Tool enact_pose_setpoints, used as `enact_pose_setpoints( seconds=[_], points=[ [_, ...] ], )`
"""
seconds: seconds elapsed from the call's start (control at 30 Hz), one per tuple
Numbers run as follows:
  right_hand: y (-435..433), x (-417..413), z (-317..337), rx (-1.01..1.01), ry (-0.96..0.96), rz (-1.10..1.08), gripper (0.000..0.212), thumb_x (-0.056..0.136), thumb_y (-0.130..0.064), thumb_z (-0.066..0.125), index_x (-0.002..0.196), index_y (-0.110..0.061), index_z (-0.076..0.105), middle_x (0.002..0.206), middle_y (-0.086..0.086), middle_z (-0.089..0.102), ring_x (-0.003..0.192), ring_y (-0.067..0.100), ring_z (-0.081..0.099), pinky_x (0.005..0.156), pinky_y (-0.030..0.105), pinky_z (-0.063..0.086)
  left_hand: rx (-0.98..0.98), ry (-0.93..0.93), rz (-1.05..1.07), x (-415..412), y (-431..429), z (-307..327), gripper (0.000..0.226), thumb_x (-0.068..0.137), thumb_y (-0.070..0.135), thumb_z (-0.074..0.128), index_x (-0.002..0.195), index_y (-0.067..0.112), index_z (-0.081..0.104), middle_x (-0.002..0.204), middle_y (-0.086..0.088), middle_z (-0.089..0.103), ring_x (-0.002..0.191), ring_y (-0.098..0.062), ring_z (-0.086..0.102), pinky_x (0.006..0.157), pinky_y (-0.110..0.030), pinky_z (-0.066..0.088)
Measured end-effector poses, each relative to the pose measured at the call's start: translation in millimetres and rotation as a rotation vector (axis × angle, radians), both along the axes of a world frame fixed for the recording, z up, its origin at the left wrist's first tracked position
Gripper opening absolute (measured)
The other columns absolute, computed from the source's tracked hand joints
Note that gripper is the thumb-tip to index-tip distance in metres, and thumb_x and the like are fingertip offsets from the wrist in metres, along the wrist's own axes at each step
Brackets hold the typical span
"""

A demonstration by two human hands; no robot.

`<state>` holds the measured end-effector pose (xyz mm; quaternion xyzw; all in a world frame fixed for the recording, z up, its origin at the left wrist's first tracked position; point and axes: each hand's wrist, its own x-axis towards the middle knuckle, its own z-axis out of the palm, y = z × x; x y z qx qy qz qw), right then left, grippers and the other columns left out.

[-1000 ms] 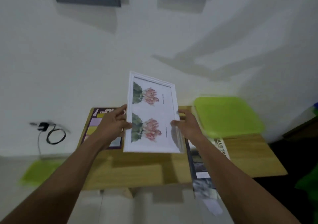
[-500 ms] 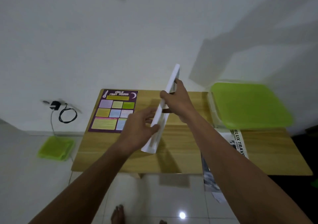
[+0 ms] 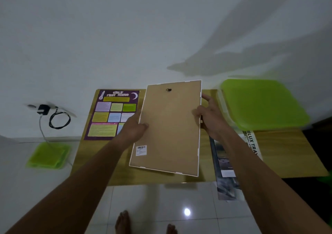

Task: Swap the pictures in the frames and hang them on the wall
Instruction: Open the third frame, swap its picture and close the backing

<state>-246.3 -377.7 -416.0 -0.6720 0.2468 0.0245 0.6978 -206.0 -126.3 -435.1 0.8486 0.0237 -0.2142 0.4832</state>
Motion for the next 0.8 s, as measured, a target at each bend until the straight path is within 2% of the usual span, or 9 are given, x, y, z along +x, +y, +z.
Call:
enact_pose_setpoints(
  seconds=[0.07,0.13,0.23,0.33,0.47,0.6,0.67,0.73,0.8],
  points=[
    [-5,1,-10,0.04,0.019,-0.009,0.062,0.082,0.003,0.049,0.133,-0.032,0.044,0.07,0.005,0.059,0.054,0.017,0.049,0.049,0.026,0.043,-0.077,0.04,-0.001,5,4,-7,0.056,0.09,0.014,0.065,0.141,0.024,0.046,0.117,-0.008,0.066,0.097,-0.025,0.066,0.079,-0.035,0.055],
    [-9,5,-22,0.015,0.053,0.0,0.06,0.084,0.002,0.051,0.133,-0.032,0.042,0.067,0.003,0.06,0.054,0.016,0.053,0.049,0.026,0.043,-0.12,0.027,0.018,8,7,-13,0.059,0.085,0.015,0.071,0.139,0.025,0.048,0.106,-0.007,0.07,0.091,-0.025,0.069,0.082,-0.039,0.057],
    [-15,13,-43,-0.103,0.097,0.058,0.059,0.09,-0.005,0.059,0.138,-0.035,0.042,0.096,0.008,0.068,0.077,0.018,0.065,0.068,0.031,0.051,-0.075,-0.068,0.013,7,4,-23,0.053,0.08,0.015,0.076,0.129,0.026,0.057,0.093,0.001,0.071,0.087,-0.019,0.069,0.076,-0.033,0.057],
    [-19,21,-59,-0.173,0.111,0.108,0.063,0.09,-0.003,0.064,0.141,-0.034,0.044,0.099,0.002,0.068,0.082,0.013,0.065,0.067,0.022,0.048,0.042,-0.154,0.006,5,1,-39,0.052,0.079,0.023,0.078,0.127,0.023,0.06,0.099,0.0,0.071,0.086,-0.016,0.065,0.067,-0.021,0.048],
    [-18,33,-80,-0.302,0.124,0.18,0.071,0.09,0.0,0.064,0.15,-0.026,0.036,0.092,-0.007,0.06,0.086,0.013,0.059,0.078,0.024,0.045,0.158,-0.232,0.005,5,-2,-59,0.061,0.08,0.025,0.077,0.135,0.014,0.053,0.105,-0.004,0.065,0.093,-0.019,0.057,0.077,-0.028,0.042],
    [-16,41,-104,-0.458,0.164,0.225,0.077,0.091,0.0,0.064,0.154,-0.021,0.027,0.119,0.002,0.062,0.098,0.015,0.06,0.087,0.026,0.049,0.226,-0.238,-0.038,11,-7,-76,0.064,0.077,0.026,0.079,0.134,0.014,0.053,0.112,-0.009,0.067,0.101,-0.028,0.062,0.078,-0.03,0.043],
    [-16,44,-114,-0.498,0.184,0.211,0.079,0.089,0.001,0.063,0.155,-0.021,0.026,0.124,0.003,0.062,0.105,0.019,0.061,0.093,0.033,0.052,0.239,-0.219,-0.041,15,-10,-83,0.064,0.076,0.023,0.08,0.134,0.015,0.053,0.113,-0.009,0.066,0.102,-0.029,0.061,0.081,-0.034,0.047],
    [-15,45,-121,-0.536,0.197,0.191,0.071,0.089,0.001,0.06,0.152,-0.019,0.034,0.12,0.005,0.065,0.103,0.023,0.064,0.092,0.037,0.054,0.252,-0.202,-0.035,20,-12,-87,0.062,0.076,0.022,0.08,0.132,0.017,0.054,0.113,-0.009,0.067,0.101,-0.03,0.062,0.085,-0.039,0.05],
    [-14,46,-126,-0.599,0.202,0.179,0.044,0.094,-0.003,0.052,0.137,-0.014,0.053,0.111,0.007,0.068,0.099,0.025,0.066,0.088,0.038,0.055,0.252,-0.181,-0.041,25,-14,-90,0.061,0.075,0.023,0.08,0.131,0.018,0.055,0.112,-0.008,0.067,0.099,-0.031,0.063,0.085,-0.041,0.053]
  ],
)
